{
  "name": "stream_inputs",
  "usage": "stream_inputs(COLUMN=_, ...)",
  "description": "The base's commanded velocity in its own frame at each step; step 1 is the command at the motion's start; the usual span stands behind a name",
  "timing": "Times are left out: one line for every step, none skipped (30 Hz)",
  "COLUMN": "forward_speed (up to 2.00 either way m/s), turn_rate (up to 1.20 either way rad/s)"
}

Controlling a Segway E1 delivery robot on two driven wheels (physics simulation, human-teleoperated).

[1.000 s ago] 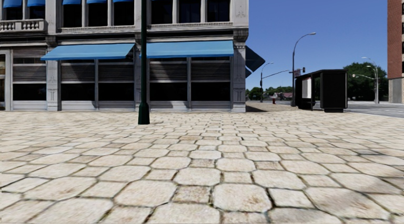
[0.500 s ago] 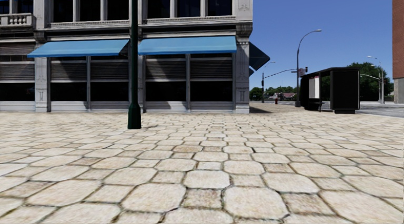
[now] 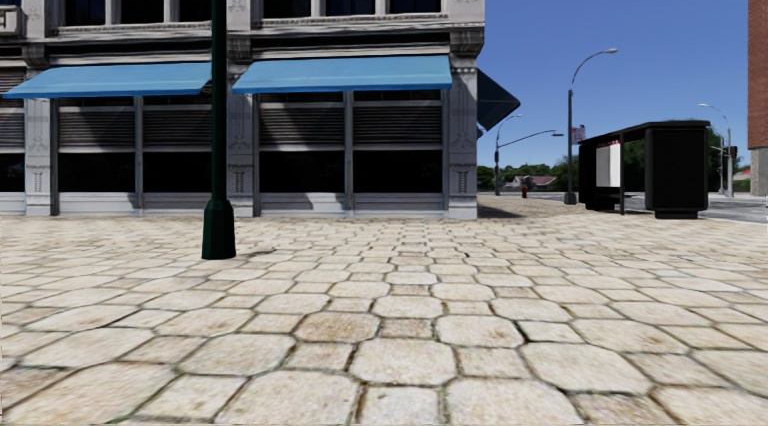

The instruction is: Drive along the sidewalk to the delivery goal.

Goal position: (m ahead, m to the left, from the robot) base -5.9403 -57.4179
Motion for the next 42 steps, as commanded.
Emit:
stream_inputs(forward_speed=2.0, turn_rate=-0.27)
stream_inputs(forward_speed=2.0, turn_rate=-0.27)
stream_inputs(forward_speed=2.0, turn_rate=-0.28)
stream_inputs(forward_speed=2.0, turn_rate=-0.3)
stream_inputs(forward_speed=2.0, turn_rate=-0.31)
stream_inputs(forward_speed=2.0, turn_rate=-0.32)
stream_inputs(forward_speed=2.0, turn_rate=-0.32)
stream_inputs(forward_speed=2.0, turn_rate=-0.32)
stream_inputs(forward_speed=2.0, turn_rate=-0.33)
stream_inputs(forward_speed=2.0, turn_rate=-0.34)
stream_inputs(forward_speed=2.0, turn_rate=-0.34)
stream_inputs(forward_speed=2.0, turn_rate=-0.34)
stream_inputs(forward_speed=2.0, turn_rate=-0.34)
stream_inputs(forward_speed=2.0, turn_rate=-0.34)
stream_inputs(forward_speed=2.0, turn_rate=-0.34)
stream_inputs(forward_speed=2.0, turn_rate=-0.34)
stream_inputs(forward_speed=2.0, turn_rate=-0.34)
stream_inputs(forward_speed=2.0, turn_rate=-0.34)
stream_inputs(forward_speed=2.0, turn_rate=-0.34)
stream_inputs(forward_speed=2.0, turn_rate=-0.34)
stream_inputs(forward_speed=2.0, turn_rate=-0.34)
stream_inputs(forward_speed=2.0, turn_rate=-0.34)
stream_inputs(forward_speed=2.0, turn_rate=-0.34)
stream_inputs(forward_speed=2.0, turn_rate=-0.34)
stream_inputs(forward_speed=2.0, turn_rate=-0.34)
stream_inputs(forward_speed=2.0, turn_rate=-0.34)
stream_inputs(forward_speed=2.0, turn_rate=-0.38)
stream_inputs(forward_speed=2.0, turn_rate=-0.43)
stream_inputs(forward_speed=2.0, turn_rate=-0.45)
stream_inputs(forward_speed=2.0, turn_rate=-0.45)
stream_inputs(forward_speed=2.0, turn_rate=-0.45)
stream_inputs(forward_speed=2.0, turn_rate=-0.45)
stream_inputs(forward_speed=2.0, turn_rate=-0.45)
stream_inputs(forward_speed=2.0, turn_rate=-0.45)
stream_inputs(forward_speed=2.0, turn_rate=-0.45)
stream_inputs(forward_speed=2.0, turn_rate=-0.45)
stream_inputs(forward_speed=2.0, turn_rate=-0.45)
stream_inputs(forward_speed=2.0, turn_rate=-0.45)
stream_inputs(forward_speed=2.0, turn_rate=-0.45)
stream_inputs(forward_speed=2.0, turn_rate=-0.45)
stream_inputs(forward_speed=2.0, turn_rate=-0.44)
stream_inputs(forward_speed=2.0, turn_rate=-0.43)
